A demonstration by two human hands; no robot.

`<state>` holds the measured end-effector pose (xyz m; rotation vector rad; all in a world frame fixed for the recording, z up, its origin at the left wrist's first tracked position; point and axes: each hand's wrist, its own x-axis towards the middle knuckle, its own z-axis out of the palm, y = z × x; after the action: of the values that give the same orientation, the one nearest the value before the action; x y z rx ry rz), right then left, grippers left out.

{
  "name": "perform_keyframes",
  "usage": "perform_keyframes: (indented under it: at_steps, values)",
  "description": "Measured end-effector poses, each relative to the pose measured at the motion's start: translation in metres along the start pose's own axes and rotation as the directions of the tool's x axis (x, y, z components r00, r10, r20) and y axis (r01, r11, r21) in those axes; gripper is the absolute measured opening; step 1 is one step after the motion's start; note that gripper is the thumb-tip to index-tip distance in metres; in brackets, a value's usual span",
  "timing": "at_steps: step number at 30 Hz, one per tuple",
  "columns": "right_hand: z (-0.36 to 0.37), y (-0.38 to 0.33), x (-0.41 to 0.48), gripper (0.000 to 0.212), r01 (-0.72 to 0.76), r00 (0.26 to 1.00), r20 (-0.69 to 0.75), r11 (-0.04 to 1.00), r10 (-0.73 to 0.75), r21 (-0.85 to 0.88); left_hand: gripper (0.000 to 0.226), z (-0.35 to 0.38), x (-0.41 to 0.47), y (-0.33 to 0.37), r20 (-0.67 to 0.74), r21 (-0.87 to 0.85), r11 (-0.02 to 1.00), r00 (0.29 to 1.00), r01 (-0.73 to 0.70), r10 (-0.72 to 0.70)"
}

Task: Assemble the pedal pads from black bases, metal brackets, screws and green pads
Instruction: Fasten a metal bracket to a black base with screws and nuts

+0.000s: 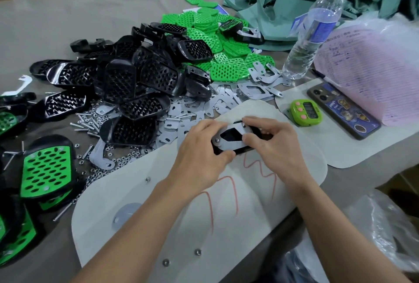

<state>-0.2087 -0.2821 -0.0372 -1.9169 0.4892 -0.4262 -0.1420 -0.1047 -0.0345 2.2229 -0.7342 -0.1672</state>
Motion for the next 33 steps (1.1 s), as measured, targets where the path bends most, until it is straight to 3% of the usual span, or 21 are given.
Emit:
perform_keyframes:
  at_steps: [7,11,14,23,33]
  values:
    - [-0.002,0.006,0.001,0.04,0.047,0.998,-0.048,0.999,-0.048,-0.021,0.059,0.001,-0.003,-0.001,-0.037,-0.022,1.0,0.999,-0.01,0.009]
    - [-0.01,0.003,0.007,0.064,0.151,0.973,0.207,0.964,-0.105,-0.221,0.058,-0.003,0.004,-0.003,-0.022,0.039,0.999,0.999,-0.033,0.034]
    - [-0.023,0.005,0.011,0.072,0.199,0.936,0.332,0.952,-0.116,-0.231,0.058,-0.005,0.005,-0.004,0.006,0.065,0.997,0.999,-0.033,0.033]
    - [-0.026,0.012,0.016,0.061,0.163,0.94,0.321,0.979,-0.117,-0.119,0.058,-0.008,0.005,-0.004,0.03,0.189,0.971,0.99,-0.144,0.141]
    - [-0.022,0.009,0.01,0.059,0.308,0.918,0.339,0.911,-0.208,-0.274,0.073,-0.011,0.008,-0.007,0.083,0.212,0.952,0.975,-0.219,0.205]
